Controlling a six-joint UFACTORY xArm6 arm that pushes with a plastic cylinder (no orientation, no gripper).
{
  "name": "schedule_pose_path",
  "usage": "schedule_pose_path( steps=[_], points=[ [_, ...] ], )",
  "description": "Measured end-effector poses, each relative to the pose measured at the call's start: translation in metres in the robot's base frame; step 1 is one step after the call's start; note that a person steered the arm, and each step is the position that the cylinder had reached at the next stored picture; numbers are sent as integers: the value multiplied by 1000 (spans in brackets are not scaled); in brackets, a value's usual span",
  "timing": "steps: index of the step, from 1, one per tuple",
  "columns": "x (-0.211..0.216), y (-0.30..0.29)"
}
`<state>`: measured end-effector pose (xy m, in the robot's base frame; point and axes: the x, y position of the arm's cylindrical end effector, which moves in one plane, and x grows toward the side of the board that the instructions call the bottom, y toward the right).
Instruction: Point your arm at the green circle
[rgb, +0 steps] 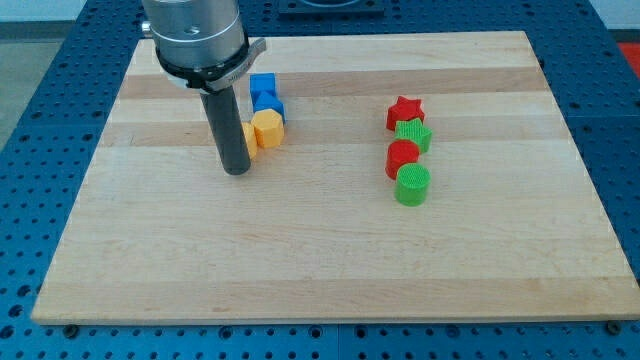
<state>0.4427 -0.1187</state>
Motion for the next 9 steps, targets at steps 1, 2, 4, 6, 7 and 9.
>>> schedule_pose_path(
  steps=[1,2,4,6,7,9],
  points=[
    [0,-2],
    [0,-2],
    [31,18],
    [49,65],
    [58,96],
    [90,229]
  ],
)
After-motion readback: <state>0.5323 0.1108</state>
